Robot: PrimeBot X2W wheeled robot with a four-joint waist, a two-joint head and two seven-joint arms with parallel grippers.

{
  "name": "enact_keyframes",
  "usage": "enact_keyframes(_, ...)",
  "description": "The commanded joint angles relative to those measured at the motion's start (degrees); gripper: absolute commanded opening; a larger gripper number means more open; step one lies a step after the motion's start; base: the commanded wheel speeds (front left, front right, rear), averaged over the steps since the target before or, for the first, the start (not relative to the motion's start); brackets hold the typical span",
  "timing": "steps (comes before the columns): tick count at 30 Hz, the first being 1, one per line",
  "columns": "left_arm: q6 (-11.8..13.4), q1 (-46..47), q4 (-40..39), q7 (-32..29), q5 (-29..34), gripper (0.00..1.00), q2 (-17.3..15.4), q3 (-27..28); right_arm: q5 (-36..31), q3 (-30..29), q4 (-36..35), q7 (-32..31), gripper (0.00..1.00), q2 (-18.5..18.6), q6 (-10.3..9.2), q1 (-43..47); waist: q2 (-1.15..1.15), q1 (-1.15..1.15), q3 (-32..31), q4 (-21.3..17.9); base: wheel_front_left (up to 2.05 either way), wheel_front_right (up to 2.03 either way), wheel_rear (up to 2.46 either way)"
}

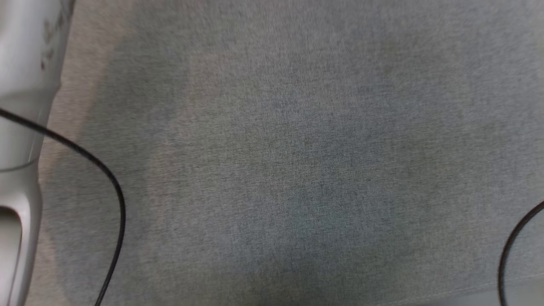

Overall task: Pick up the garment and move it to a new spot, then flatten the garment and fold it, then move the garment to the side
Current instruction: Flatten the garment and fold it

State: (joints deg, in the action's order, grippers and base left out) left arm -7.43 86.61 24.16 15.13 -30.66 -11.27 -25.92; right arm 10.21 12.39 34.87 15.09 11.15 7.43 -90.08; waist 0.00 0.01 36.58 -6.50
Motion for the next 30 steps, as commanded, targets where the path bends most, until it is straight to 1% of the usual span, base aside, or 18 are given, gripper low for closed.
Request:
enact_keyframes(1, 0.0, -2.3, -2.3, 0.0, -1.9, 0.0, -1.9, -2.1, 0.5, 0.9, -1.4, 0.1, 0.0, 0.1, 0.11, 2.8, 0.0, -0.01, 6.6, -2.0, 0.0, 0.0, 0.0)
enact_keyframes(4, 0.0, -6.7, -5.0, 0.0, -3.9, 0.0, -4.5, -5.4, 2.3, 3.2, -2.6, 0.1, 0.0, 0.7, 0.12, 7.2, 0.0, -0.01, 7.7, -2.6, 0.0, 0.0, 0.0)
enact_keyframes(5, 0.0, -7.9, -6.0, 0.0, -4.3, 0.0, -5.6, -6.0, 2.8, 4.0, -3.2, 0.1, 0.0, 1.1, 0.12, 8.6, 0.0, -0.01, 8.0, -2.8, 0.0, 0.0, 0.0)
enact_keyframes(8, 0.0, -12.6, -9.6, 0.0, -5.7, 0.0, -7.4, -6.6, 4.3, 5.1, -6.1, 0.1, 0.0, 2.4, 0.11, 13.1, 0.0, -0.01, 8.1, -3.0, 0.0, 0.0, 0.0)
enact_keyframes(11, 0.0, -17.5, -13.6, 0.0, -5.9, 0.0, -9.5, -7.5, 5.1, 4.8, -10.1, 0.1, 0.0, 4.0, 0.11, 18.6, 0.0, -0.01, 7.6, -2.7, 0.0, 0.0, 0.0)
enact_keyframes(14, 0.0, -22.9, -18.2, 0.0, -5.7, 0.0, -10.9, -6.4, 5.8, 3.2, -15.1, 0.1, 0.0, 5.5, 0.1, 24.9, 0.0, -0.01, 6.8, -2.2, 0.0, 0.0, 0.0)
enact_keyframes(19, 0.0, -31.7, -25.0, 0.0, -3.9, 0.0, -11.6, -1.7, 6.1, -1.9, -21.9, 0.1, 0.0, 6.7, 0.09, 35.7, 0.0, -0.01, 5.3, -1.5, 0.0, 0.0, 0.0)
enact_keyframes(22, 0.0, -36.3, -28.3, 0.0, -3.0, 0.0, -11.7, -0.4, 6.7, -4.6, -24.4, 0.1, 0.0, 6.3, 0.09, 41.2, 0.0, -0.01, 4.1, -1.1, 0.0, 0.0, 0.0)
enact_keyframes(30, 0.0, -45.4, -33.0, 0.0, -1.2, 0.0, -12.8, -3.8, 7.8, -7.8, -27.7, 0.1, 0.0, 5.7, 0.09, 53.0, 0.0, -0.01, -0.5, -0.1, 0.0, 0.0, 0.0)
